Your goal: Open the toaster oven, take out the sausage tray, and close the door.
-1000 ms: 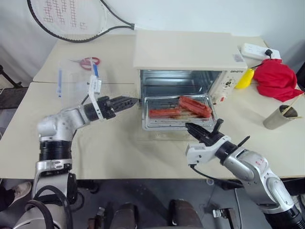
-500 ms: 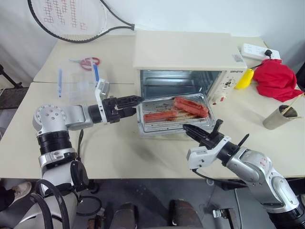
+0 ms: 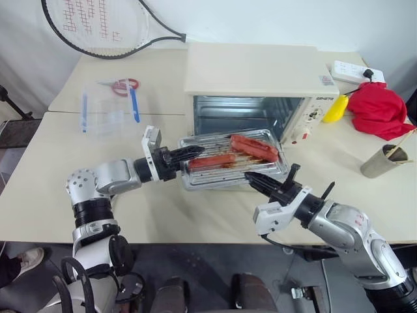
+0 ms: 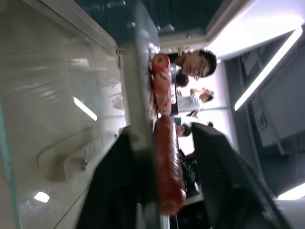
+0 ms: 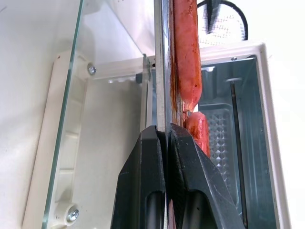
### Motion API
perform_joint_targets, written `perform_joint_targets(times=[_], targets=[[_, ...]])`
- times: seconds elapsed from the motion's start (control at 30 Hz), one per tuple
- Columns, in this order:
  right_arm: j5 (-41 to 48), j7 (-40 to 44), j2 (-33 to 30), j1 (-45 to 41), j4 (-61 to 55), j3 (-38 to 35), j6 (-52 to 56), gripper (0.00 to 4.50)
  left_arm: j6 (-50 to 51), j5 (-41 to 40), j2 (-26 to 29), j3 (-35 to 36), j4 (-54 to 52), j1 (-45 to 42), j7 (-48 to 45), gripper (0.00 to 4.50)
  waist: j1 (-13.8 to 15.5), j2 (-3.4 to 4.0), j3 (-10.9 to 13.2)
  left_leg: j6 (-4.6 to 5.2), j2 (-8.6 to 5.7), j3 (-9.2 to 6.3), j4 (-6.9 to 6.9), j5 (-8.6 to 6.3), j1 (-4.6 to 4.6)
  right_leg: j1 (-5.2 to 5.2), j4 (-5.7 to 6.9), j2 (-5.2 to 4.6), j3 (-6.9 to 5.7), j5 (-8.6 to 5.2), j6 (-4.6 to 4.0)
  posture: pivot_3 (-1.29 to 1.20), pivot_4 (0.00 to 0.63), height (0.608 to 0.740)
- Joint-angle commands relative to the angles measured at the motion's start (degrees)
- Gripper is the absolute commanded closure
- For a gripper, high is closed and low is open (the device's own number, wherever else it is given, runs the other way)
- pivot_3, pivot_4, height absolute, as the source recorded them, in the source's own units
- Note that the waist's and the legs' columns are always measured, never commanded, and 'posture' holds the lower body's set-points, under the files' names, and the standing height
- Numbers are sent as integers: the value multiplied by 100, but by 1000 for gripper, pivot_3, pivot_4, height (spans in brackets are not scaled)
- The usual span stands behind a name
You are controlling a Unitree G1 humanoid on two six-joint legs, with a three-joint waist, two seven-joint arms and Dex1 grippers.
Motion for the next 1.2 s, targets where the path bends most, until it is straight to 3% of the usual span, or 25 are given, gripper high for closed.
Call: perform_joint_targets(times=[0.03,0.07,0.27,0.53,0.7,0.8,0.87,0.97,1.03,1.2], targets=[[141,17,-31,-20,-261,-114,-108,4472,-399,-1179,230,-441,-166,216,548,4229,0,0,0,0,0,0,0,0,0,0,0,0,0,0,0,0,150,740],[155,14,-35,-14,-255,-129,-114,4472,-486,-1445,294,-599,-232,308,638,4453,-3,0,0,0,-1,0,1,0,0,0,0,0,0,0,0,0,150,740],[777,288,-43,56,-180,-213,-65,4472,-847,-1671,249,-587,-424,658,901,4453,18,0,0,0,-2,2,3,0,2,1,0,2,3,0,-1,0,150,740],[1819,530,-260,201,-78,-785,-146,2158,-557,-1671,413,-316,-674,1302,31,4500,67,-1,-1,0,-2,7,3,0,3,4,-4,5,4,0,-2,0,150,740],[2535,547,-520,476,678,-1630,-321,582,-376,-1671,1119,-231,-1033,2337,-999,4500,55,0,-1,0,0,8,0,0,5,4,-5,6,6,-1,-4,0,150,740],[2726,543,-626,626,1311,-1944,-587,695,-521,-1671,1371,-97,-1240,2836,-1407,4500,74,0,-2,0,1,10,0,0,7,7,-6,5,9,-3,-8,0,150,740],[3131,699,-669,756,2165,-2168,-809,1197,-786,-1671,1359,527,-1459,3417,-1733,4500,80,1,-3,1,2,12,1,0,12,12,-9,4,12,-3,-9,0,150,740],[3422,962,-781,768,2968,-2151,-1248,2225,-1115,-1671,1215,944,-1916,3917,-1998,4500,73,2,-1,3,6,19,-27,-3,56,55,-45,3,13,-4,-11,0,150,740],[3904,1322,-714,595,3351,-2075,-966,2844,-1436,-1671,909,1221,-2283,4178,-1956,4500,86,5,-1,4,7,24,-45,-3,99,96,-85,2,14,-7,-17,0,150,740],[4901,2409,-626,18,4080,-1841,-249,4458,-2121,-1671,25,1515,-3351,4961,-1772,4500,81,6,-4,3,17,26,-45,-3,113,109,-91,0,21,-1,-22,0,150,740]])
